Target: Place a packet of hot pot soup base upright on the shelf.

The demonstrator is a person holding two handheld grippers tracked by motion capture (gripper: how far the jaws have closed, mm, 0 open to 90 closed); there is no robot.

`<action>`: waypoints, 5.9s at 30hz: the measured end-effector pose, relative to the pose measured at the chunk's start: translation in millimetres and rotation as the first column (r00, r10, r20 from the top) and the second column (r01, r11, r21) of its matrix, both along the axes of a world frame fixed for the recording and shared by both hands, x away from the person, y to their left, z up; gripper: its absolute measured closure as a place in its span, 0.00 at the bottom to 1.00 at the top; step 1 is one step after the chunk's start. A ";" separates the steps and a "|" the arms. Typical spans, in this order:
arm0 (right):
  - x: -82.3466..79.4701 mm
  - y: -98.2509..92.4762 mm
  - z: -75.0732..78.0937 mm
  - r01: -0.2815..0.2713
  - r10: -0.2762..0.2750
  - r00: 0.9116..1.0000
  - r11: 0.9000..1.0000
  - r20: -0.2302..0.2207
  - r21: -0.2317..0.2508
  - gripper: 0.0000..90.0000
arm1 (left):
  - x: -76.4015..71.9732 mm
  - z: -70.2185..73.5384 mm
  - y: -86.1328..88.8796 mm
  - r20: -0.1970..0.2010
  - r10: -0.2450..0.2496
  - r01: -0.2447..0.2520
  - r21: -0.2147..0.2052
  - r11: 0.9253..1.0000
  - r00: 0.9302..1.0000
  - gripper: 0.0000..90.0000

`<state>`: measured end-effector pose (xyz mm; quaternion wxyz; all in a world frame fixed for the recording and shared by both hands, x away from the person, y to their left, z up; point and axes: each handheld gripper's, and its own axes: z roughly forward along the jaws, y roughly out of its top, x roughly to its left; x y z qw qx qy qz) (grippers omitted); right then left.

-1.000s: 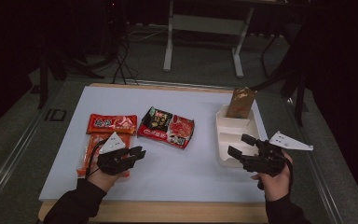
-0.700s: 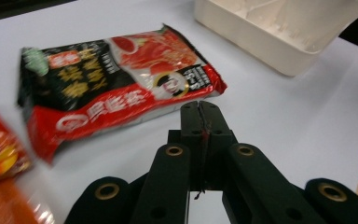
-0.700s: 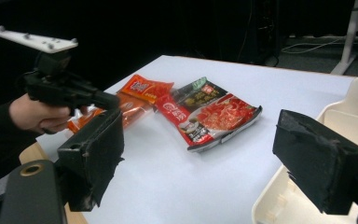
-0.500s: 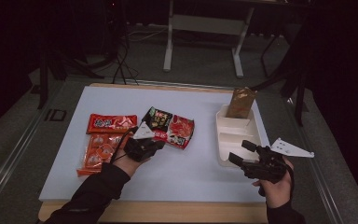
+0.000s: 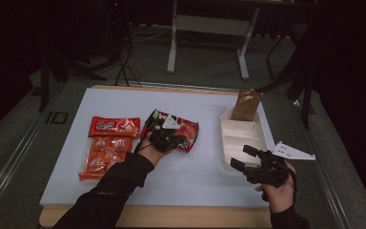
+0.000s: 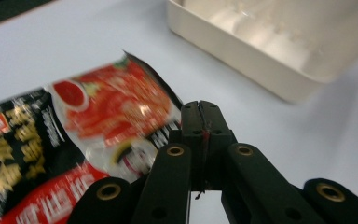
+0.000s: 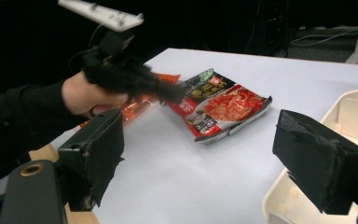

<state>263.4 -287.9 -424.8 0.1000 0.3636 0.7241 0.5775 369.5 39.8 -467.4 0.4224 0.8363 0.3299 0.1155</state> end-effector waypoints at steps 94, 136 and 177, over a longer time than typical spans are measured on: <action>-4.9 13.6 -5.2 -0.061 0.061 0.998 0.997 0.002 -0.051 0.18 | 40.4 -48.1 -33.1 -0.237 -0.014 0.051 0.155 0.987 0.972 1.00; -5.3 24.7 -11.6 -0.116 0.119 0.993 0.988 0.025 -0.098 0.18 | 101.1 -40.0 88.6 -0.156 0.376 -0.381 -0.002 0.924 0.913 0.61; -2.4 27.0 -18.2 -0.150 0.150 0.989 0.984 -0.004 -0.100 0.18 | 130.7 -54.8 50.6 -0.117 0.452 -0.434 0.151 0.888 0.884 0.98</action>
